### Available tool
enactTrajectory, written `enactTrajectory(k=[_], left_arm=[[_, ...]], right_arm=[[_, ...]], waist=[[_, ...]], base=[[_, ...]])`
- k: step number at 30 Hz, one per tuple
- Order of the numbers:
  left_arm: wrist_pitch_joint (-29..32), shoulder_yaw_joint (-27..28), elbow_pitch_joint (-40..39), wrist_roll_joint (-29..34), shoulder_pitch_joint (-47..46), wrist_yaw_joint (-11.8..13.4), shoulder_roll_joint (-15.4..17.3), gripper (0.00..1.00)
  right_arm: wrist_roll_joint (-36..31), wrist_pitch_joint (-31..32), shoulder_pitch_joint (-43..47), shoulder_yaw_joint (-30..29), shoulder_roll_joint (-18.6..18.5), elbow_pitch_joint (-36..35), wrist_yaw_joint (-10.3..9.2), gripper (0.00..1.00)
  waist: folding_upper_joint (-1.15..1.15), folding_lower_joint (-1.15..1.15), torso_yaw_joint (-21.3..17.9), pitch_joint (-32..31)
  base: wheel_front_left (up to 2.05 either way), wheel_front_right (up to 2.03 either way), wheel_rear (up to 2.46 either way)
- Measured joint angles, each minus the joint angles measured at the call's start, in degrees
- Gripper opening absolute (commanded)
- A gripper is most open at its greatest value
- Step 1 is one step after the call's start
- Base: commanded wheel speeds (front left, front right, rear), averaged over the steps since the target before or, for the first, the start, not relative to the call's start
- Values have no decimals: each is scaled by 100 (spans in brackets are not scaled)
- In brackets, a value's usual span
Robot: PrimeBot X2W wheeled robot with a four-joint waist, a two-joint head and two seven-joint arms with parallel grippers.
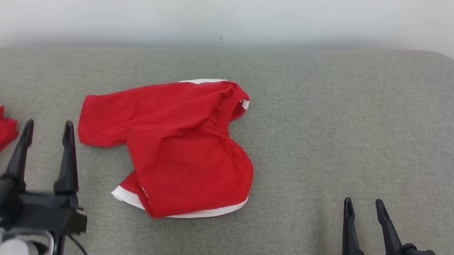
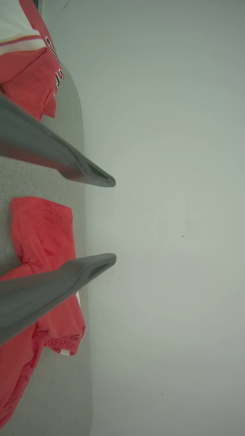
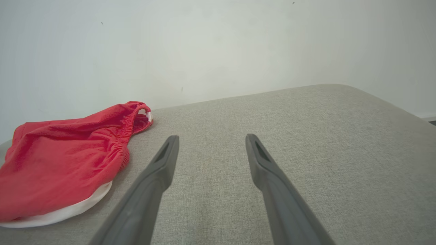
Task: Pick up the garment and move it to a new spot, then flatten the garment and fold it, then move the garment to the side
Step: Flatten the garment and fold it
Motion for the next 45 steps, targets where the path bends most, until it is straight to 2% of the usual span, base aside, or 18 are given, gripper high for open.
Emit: enactTrajectory(k=[5, 13, 23, 29, 35, 42, 43, 44, 45], left_arm=[[0, 212, -465, 245, 793, -114, -345, 100], [0, 204, -565, 579, 1361, -167, -495, 100], [0, 83, -437, 686, 1498, -176, -615, 100], [1, -36, -390, 692, 1348, -204, -668, 100], [0, -164, -300, 666, 1174, -212, -710, 100], [0, -282, -207, 609, 1113, -213, -744, 100], [0, -283, -200, 606, 1113, -213, -744, 100], [0, -286, -188, 602, 1113, -213, -744, 100], [0, -288, -178, 598, 1113, -213, -746, 100]], right_arm=[[-52, 0, 94, -43, 1, 10, 0, 100], [-105, 0, 112, -59, 1, 100, 0, 100], [-213, -1, -220, 143, -2, 474, 0, 100], [-226, 0, -1198, 526, -153, 1400, 0, 100], [-112, -1, -2151, 739, -331, 2685, 0, 100], [68, -1, -2647, 880, -391, 4005, 0, 100], [135, -1, -2686, 923, -386, 4176, 0, 67], [170, -7, -2726, 982, -382, 4264, 0, 0], [204, -8, -2774, 1021, -387, 4300, 0, 0]], waist=[[0, 0, 249, -142], [-1, 0, 523, -209], [0, 0, 844, -215], [0, 0, 1059, -120], [0, 2, 1305, 24], [0, 2, 1627, 152], [0, 1, 1662, 164], [0, 1, 1690, 175], [0, 1, 1712, 184]], base=[[0, 0, 0], [0, 0, 0], [0, 0, 0], [0, 0, 0], [0, 0, 0], [0, 0, 0], [0, 0, 0], [0, 0, 0], [0, 0, 0]])
